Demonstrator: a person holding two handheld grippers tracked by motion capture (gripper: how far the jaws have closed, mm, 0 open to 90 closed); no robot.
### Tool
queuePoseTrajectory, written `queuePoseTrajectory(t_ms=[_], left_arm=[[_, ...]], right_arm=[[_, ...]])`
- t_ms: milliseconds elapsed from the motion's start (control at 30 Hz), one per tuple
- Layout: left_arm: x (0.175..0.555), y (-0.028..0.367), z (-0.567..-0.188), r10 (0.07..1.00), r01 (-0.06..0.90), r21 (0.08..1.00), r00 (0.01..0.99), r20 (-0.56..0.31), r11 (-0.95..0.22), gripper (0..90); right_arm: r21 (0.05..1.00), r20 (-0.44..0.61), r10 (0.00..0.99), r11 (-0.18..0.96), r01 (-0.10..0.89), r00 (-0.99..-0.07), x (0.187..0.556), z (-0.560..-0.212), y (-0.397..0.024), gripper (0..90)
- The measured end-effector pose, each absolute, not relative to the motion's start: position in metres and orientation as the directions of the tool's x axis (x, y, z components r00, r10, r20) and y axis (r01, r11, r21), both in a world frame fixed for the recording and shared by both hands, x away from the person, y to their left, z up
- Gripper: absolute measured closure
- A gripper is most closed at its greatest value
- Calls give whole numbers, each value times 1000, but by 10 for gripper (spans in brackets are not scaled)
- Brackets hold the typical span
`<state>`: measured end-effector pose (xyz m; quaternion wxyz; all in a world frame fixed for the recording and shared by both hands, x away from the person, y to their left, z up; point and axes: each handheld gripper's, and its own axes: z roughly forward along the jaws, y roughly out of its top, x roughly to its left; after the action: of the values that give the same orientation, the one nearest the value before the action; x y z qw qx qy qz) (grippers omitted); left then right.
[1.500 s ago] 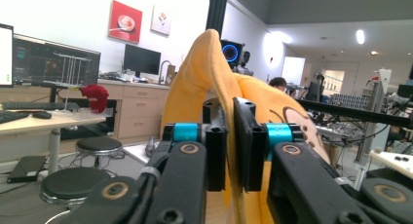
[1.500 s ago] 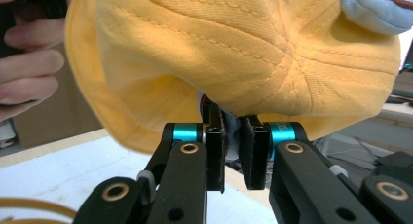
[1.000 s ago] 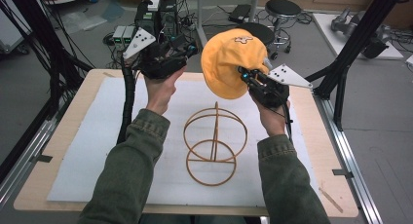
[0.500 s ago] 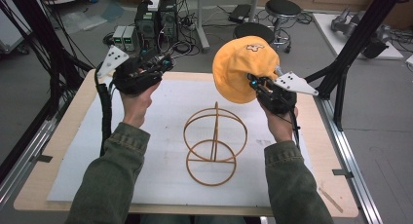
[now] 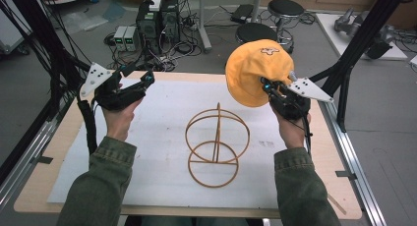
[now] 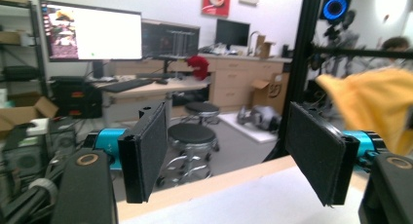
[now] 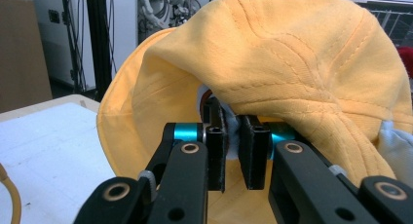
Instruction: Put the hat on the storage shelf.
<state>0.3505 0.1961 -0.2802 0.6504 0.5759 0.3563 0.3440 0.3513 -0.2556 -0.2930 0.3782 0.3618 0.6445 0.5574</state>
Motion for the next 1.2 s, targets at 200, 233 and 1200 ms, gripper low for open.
queuePoseTrajectory(t_ms=[200, 233, 1200], left_arm=[[340, 211, -295, 889, -20, 999, 458, -31, 45, 304], [339, 213, -297, 892, -14, 999, 452, -28, 38, 302], [306, 259, -363, 947, 82, 996, 322, -7, -21, 227]], right_arm=[[993, -89, 888, 114, 28, -451, 343, -290, -262, 831], [993, -92, 885, 113, 19, -456, 340, -287, -265, 831], [993, -117, 764, 107, -54, -635, 289, -254, -284, 823]])
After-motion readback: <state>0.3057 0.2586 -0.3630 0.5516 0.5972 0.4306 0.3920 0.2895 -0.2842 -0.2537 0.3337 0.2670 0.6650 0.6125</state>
